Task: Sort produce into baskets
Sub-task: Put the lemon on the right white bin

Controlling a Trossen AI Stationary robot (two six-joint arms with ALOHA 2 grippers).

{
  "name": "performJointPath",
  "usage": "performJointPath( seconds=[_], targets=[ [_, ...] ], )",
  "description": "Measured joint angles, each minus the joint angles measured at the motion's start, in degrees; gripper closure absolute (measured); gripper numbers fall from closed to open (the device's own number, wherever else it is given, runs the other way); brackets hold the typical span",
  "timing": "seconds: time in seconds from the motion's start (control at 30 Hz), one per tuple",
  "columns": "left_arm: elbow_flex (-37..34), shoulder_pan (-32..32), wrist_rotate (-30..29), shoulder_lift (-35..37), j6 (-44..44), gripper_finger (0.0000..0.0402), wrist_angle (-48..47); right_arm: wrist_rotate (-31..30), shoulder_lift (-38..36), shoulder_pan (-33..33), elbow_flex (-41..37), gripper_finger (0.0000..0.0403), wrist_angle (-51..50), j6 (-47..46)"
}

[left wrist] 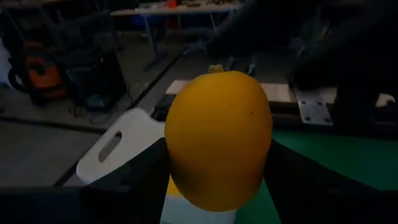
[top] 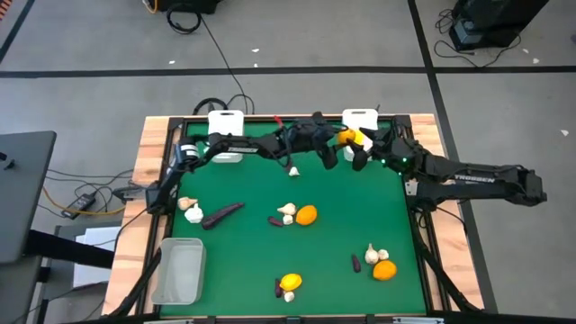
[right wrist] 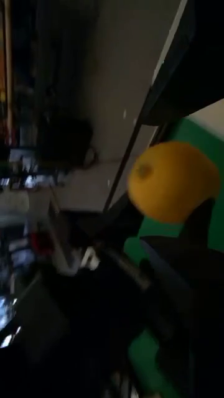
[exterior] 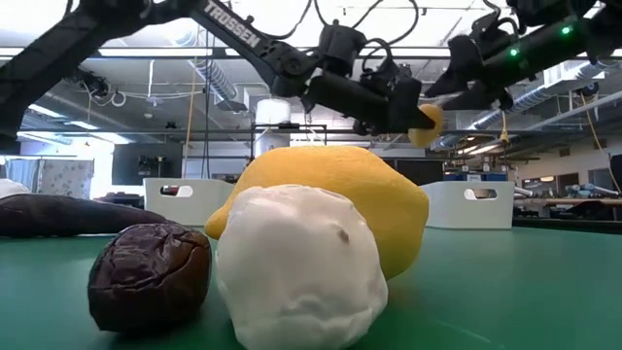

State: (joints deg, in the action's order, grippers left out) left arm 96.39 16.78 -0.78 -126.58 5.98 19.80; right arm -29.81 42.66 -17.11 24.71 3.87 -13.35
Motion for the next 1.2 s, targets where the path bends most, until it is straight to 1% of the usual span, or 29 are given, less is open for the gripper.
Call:
performJointPath(
  seconds=[0.07, 0.17, 0.3, 0.4, 0.47, 0.73, 0.87, 1.0, 1.13, 1.2],
  targets=[
    [1.3, 0.4, 0.0, -1.1, -0.5, 0.0163, -0.4, -2.1, -0.8, -0.5, 0.0, 0.0087, -1.4, 0.7],
    [3.0, 1.3, 0.0, -3.2, -1.8, 0.0163, -0.7, -1.8, -2.9, -2.5, 0.0, 0.0087, -3.9, 1.2],
    [5.4, 2.0, 1.6, -5.7, -2.5, 0.0163, -0.7, 3.6, -5.1, -6.8, 2.3, 0.0087, -11.3, -1.1],
    [6.6, 2.0, 2.0, -7.0, -2.6, 0.0163, -0.3, 10.2, -4.8, -11.7, 4.0, 0.0087, -18.0, -3.4],
    [7.0, 2.0, 2.0, -7.8, -2.3, 0.0163, -0.6, 14.4, -3.6, -14.8, 4.0, 0.0087, -19.2, -3.6],
    [8.6, 1.8, 2.2, -8.9, -1.8, 0.0163, 0.1, 29.3, 2.7, -26.2, 4.1, 0.0087, -13.7, -4.6],
    [8.5, 2.0, 2.0, -9.0, -1.6, 0.0163, 0.5, 35.1, 6.4, -30.1, 4.1, 0.0087, -11.1, -4.7],
    [8.5, 2.0, 1.9, -9.0, -0.7, 0.0163, 0.7, 40.4, 9.0, -31.5, 4.2, 0.0087, -7.8, -5.0],
    [8.5, 1.9, 2.0, -9.0, -0.6, 0.0163, 1.6, 42.7, 11.1, -31.4, 4.1, 0.0087, -6.7, -5.0],
    [8.5, 2.0, 2.0, -9.0, -0.6, 0.0163, 1.6, 42.8, 12.2, -31.4, 4.1, 0.0087, -5.8, -5.0]
  ],
)
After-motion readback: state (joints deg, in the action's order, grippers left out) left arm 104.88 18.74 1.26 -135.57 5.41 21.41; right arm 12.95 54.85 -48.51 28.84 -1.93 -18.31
